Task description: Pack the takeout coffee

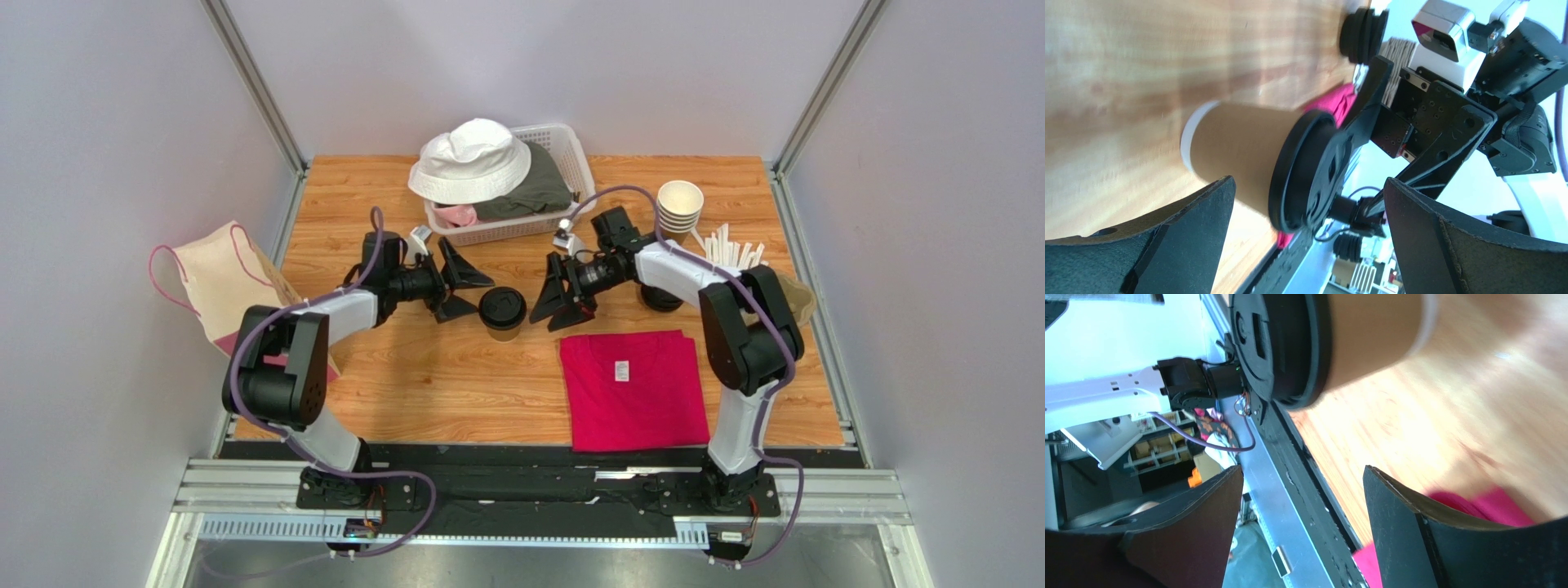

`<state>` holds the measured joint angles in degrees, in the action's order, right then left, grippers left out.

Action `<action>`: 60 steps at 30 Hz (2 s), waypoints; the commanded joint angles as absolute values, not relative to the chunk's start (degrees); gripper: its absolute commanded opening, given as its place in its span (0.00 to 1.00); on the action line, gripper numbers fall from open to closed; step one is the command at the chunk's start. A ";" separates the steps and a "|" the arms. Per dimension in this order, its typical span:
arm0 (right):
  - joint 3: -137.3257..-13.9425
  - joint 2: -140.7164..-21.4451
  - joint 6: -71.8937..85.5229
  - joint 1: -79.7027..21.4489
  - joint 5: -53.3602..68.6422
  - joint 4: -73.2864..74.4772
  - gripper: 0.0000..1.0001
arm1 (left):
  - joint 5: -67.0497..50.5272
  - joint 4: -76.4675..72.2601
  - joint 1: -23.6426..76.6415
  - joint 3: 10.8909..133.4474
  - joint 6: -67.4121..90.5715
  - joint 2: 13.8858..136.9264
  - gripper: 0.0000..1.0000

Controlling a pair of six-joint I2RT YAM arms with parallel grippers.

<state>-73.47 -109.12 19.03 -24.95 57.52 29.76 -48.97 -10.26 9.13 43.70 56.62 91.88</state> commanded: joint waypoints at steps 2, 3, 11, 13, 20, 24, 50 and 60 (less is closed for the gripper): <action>-74.53 -104.68 11.44 -20.92 55.90 36.38 0.76 | -50.01 -19.15 11.42 48.42 61.43 95.96 0.99; -74.44 -104.59 11.08 -20.22 55.64 36.73 0.76 | -50.01 -19.86 11.69 48.78 61.78 96.41 0.99; -72.07 -102.92 10.28 -19.34 53.61 36.74 0.75 | -49.22 -26.19 14.67 57.11 64.95 105.10 0.99; -72.59 -102.66 10.02 -19.34 53.61 36.91 0.75 | -49.48 -27.07 14.94 59.32 65.65 107.13 0.98; -77.78 -100.99 12.47 -19.77 55.37 37.18 0.65 | -50.80 -22.25 11.17 61.96 60.05 103.37 0.86; -80.94 -101.42 17.65 -21.79 57.21 34.12 0.59 | -52.20 -7.96 8.79 62.31 49.16 95.11 0.59; -89.39 -115.13 26.19 -27.86 58.10 28.04 0.16 | -57.66 -10.99 15.21 50.63 55.55 96.68 0.00; -87.63 -119.70 23.47 -27.16 52.65 30.67 0.11 | -57.83 -10.46 13.80 49.31 52.03 104.41 0.00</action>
